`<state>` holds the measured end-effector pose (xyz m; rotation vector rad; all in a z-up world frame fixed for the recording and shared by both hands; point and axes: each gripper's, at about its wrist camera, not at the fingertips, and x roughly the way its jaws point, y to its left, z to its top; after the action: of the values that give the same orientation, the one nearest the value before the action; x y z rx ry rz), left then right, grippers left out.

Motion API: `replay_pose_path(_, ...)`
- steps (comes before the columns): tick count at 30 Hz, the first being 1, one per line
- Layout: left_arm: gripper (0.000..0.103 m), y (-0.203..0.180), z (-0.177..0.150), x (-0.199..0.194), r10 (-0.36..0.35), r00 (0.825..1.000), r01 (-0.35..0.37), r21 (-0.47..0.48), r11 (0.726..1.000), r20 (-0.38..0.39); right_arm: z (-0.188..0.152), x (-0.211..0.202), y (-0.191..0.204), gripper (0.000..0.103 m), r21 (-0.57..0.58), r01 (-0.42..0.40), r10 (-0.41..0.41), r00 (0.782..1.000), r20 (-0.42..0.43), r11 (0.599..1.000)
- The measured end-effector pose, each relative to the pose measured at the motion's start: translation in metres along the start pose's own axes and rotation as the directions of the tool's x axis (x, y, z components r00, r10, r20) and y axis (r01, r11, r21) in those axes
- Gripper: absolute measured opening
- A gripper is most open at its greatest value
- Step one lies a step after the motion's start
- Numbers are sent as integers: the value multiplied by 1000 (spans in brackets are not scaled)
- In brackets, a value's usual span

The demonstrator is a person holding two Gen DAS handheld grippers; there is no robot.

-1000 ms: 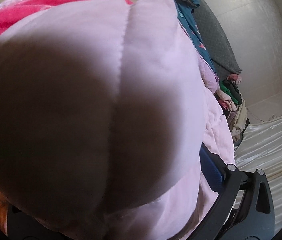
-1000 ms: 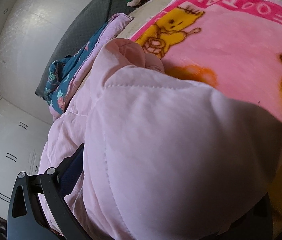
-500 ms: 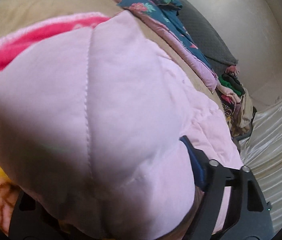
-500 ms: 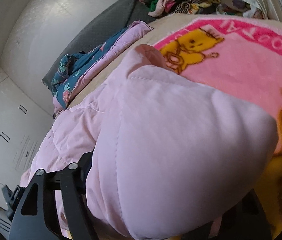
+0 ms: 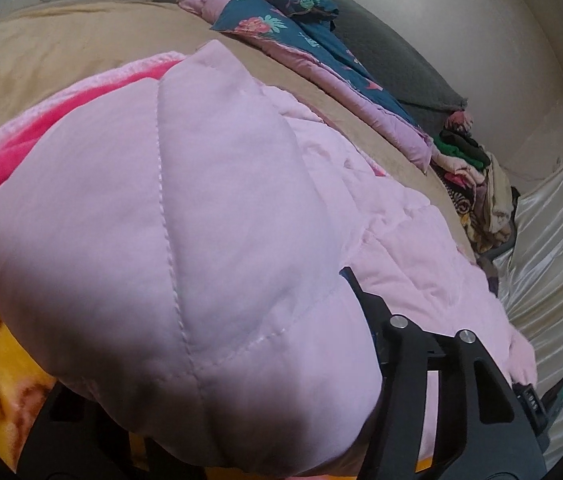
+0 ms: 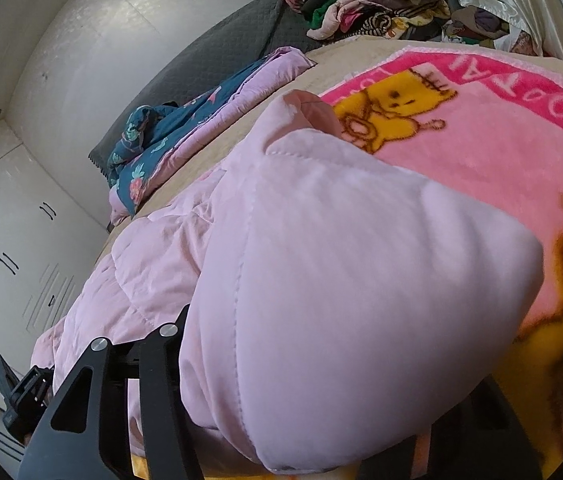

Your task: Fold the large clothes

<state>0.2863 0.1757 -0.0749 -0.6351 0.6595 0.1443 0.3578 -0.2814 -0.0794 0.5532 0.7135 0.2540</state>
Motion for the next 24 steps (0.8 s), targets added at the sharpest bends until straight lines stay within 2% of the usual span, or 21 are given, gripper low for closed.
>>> replay_pose_path(12, 39, -17, 10, -5, 31, 999, -33, 95, 995, 20, 7, -5, 17, 41, -87, 30, -30, 1000, 2, 996)
replay_pose_path(24, 36, -28, 15, -31, 2, 998, -12, 144, 989, 70, 20, -27, 46, 36, -199, 31, -25, 999, 35, 980)
